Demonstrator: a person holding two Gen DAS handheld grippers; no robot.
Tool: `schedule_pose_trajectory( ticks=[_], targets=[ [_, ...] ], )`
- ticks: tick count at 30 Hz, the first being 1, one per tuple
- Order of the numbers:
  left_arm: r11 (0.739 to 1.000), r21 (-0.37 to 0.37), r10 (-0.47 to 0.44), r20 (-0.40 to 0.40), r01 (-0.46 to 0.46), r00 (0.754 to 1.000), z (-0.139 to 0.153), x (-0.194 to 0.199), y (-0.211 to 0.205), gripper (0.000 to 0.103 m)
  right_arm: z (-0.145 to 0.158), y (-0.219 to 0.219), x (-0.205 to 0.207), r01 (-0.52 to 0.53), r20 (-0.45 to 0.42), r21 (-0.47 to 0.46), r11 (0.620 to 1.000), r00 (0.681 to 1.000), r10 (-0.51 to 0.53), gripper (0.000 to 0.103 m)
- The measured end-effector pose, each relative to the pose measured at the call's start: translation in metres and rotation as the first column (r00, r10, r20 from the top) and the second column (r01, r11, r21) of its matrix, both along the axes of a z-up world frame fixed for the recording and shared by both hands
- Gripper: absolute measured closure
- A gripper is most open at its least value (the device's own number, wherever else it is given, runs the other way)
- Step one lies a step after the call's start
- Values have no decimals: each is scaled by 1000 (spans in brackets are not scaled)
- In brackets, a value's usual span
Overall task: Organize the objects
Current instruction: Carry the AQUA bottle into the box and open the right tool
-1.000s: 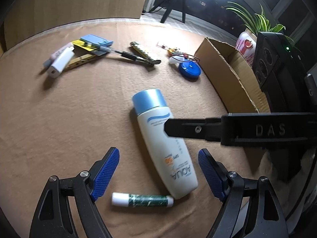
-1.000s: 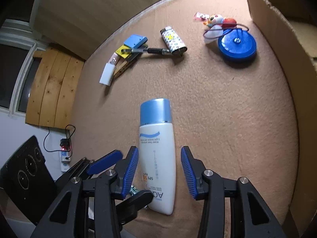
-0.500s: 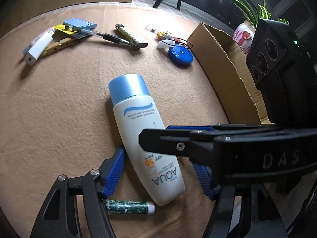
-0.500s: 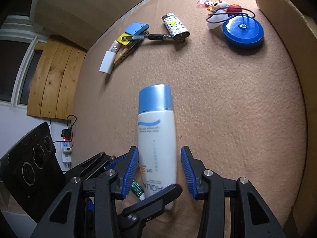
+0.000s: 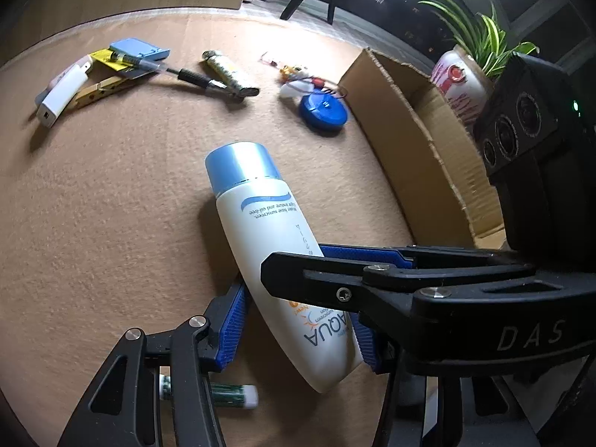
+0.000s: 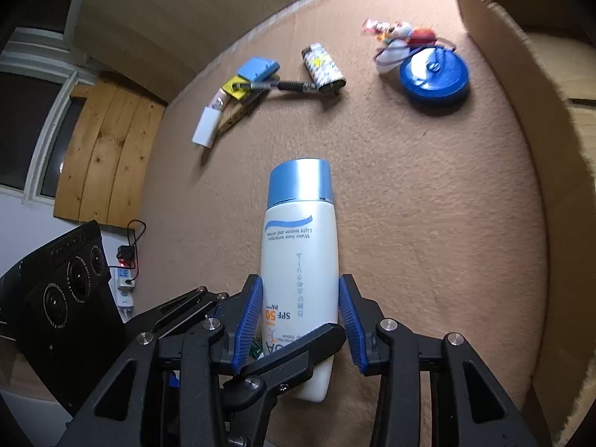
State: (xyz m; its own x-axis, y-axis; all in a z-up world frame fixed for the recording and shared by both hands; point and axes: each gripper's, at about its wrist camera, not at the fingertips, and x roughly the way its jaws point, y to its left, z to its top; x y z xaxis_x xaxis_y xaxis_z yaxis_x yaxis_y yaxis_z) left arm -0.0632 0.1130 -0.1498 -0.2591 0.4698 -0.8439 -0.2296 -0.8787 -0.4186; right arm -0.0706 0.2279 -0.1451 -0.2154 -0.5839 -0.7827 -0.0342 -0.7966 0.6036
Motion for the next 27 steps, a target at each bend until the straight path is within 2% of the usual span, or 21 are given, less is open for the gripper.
schedule_pose_trajectory(
  ticks=[10, 16, 22, 27],
  targets=[
    [999, 23, -34, -116, 37, 993, 50, -4, 33, 49, 56, 35, 12, 78, -142, 22, 997, 987, -74, 64],
    [995, 41, -84, -188, 94, 979, 83, -15, 75, 49, 82, 77, 16, 156, -212, 28, 987, 966, -146, 64],
    [986, 67, -135, -211, 152, 968, 93, -27, 126, 49, 94, 123, 24, 233, -254, 71, 970, 945, -208, 64],
    [980, 75, -166, -213, 185, 963, 89, -41, 167, 50, 93, 159, 26, 297, -260, 95, 950, 929, -264, 64]
  ],
)
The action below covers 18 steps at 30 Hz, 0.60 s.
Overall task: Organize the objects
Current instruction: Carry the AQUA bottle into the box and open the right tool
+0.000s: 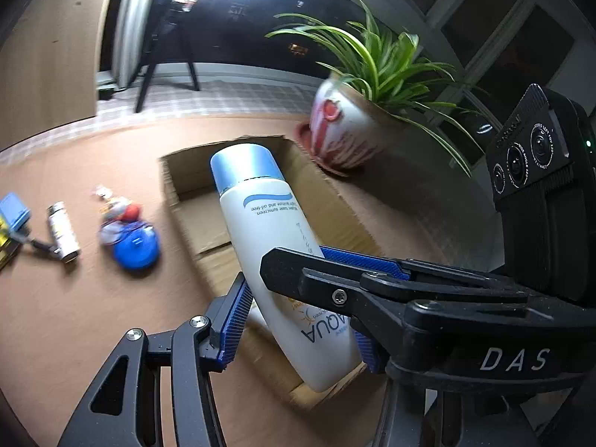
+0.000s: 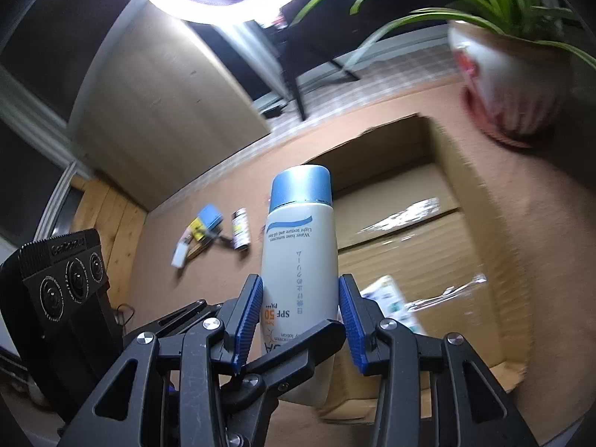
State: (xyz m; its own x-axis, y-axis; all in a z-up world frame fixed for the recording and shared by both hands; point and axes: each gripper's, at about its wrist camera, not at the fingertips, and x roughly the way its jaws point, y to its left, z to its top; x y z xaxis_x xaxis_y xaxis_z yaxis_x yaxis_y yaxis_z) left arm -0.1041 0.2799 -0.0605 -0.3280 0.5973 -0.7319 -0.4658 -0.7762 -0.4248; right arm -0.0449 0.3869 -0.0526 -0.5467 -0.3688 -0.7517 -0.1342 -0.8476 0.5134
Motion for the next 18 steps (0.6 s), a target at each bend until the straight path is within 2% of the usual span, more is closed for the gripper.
schedule_pose_trajectory(
  ticks=[7, 9, 10, 11, 15, 18],
  targets=[
    [999, 7, -48, -12, 48, 999, -9, -18, 48, 49, 1, 31, -3, 57, -8, 100, 993, 998, -56, 64],
    [999, -8, -50, -14, 50, 999, -11, -19, 56, 42, 1, 31, -3, 84, -12, 165, 983, 996, -83, 59],
    [999, -46, -31, -15, 30, 999, -13, -21, 61, 26, 1, 33, -2, 94, -14, 190, 977, 996, -93, 56],
    [998, -66, -16, -20, 15, 1000, -15, -22, 63, 20, 2, 33, -1, 101, -20, 208, 973, 995, -99, 52],
    [997, -77, -22, -29, 19, 999, -16, -20, 63, 20, 0, 34, 2, 102, -23, 256, 961, 995, -99, 49],
    [996, -92, -26, -42, 22, 999, -14, -17, 60, 20, 0, 33, 2, 103, -23, 244, 964, 995, -100, 49]
  ],
)
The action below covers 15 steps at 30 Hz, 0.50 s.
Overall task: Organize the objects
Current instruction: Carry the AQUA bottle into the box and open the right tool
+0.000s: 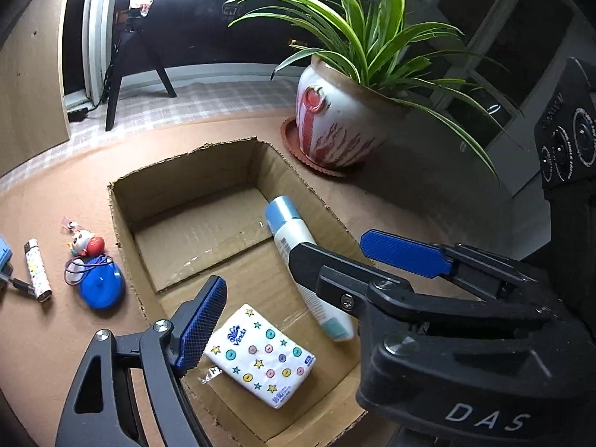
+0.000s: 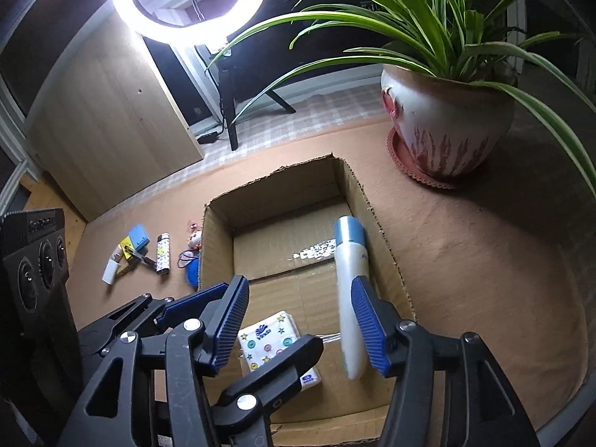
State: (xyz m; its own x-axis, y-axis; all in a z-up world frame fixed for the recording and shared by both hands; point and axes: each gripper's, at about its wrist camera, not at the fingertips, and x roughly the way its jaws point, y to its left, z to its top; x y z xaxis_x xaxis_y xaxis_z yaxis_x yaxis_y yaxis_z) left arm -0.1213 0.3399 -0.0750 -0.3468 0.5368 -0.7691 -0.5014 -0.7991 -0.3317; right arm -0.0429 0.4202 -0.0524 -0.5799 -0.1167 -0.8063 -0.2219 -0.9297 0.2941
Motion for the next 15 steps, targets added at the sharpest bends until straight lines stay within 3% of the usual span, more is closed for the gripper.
schedule_pose_trajectory(
  ticks=[15],
  targets=[
    [999, -10, 49, 18, -48, 999, 4, 26, -61, 20, -8, -17, 19, -13, 2, -111, 994, 1000, 13, 49]
  ],
)
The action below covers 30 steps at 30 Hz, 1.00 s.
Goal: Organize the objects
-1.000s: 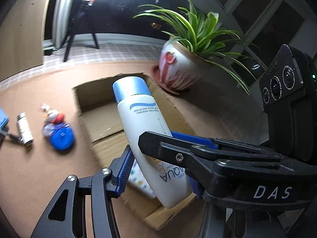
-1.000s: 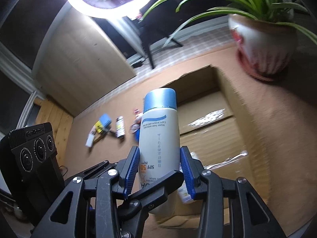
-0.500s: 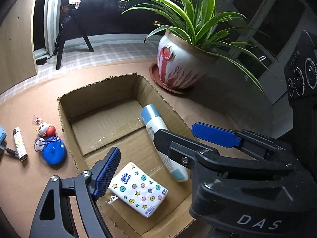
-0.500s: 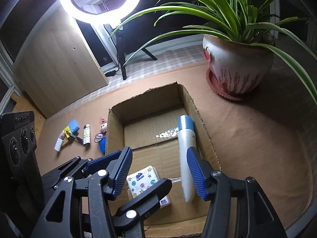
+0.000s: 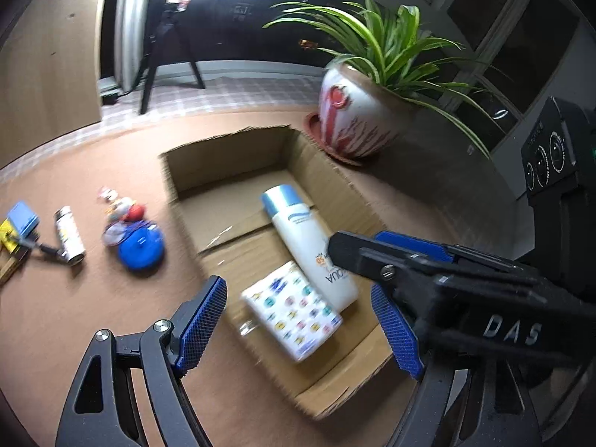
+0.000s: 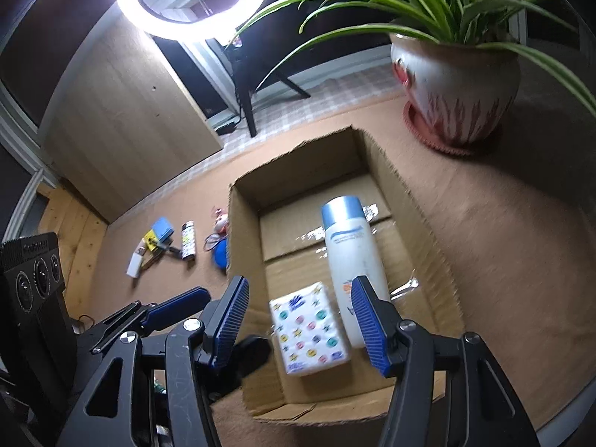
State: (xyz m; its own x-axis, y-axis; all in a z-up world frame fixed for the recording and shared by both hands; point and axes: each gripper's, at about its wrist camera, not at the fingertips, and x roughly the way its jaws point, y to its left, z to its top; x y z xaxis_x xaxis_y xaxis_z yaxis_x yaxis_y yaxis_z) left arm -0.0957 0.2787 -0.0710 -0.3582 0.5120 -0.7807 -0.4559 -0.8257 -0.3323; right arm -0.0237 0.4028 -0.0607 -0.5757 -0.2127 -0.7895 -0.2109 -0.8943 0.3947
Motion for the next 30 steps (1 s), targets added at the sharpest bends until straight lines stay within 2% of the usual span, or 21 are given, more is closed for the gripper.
schedule_pose_trajectory(
  ticks=[10, 19, 25, 30],
  targets=[
    [992, -22, 127, 31, -126, 991, -6, 19, -87, 20, -3, -31, 4, -62, -2, -62, 996, 998, 62, 49],
    [966, -52, 257, 69, -254, 964, -22, 30, -172, 20, -11, -85, -5, -179, 16, -67, 982, 983, 180, 49],
    [926, -81, 376, 82, -370, 923, -34, 20, -237, 20, -24, -118, -6, -232, 46, -81, 969, 971, 236, 49],
    [886, -124, 458, 75, -448, 886, -37, -13, -290, 20, -27, -132, -3, -247, 64, -65, 967, 966, 251, 49]
  ],
)
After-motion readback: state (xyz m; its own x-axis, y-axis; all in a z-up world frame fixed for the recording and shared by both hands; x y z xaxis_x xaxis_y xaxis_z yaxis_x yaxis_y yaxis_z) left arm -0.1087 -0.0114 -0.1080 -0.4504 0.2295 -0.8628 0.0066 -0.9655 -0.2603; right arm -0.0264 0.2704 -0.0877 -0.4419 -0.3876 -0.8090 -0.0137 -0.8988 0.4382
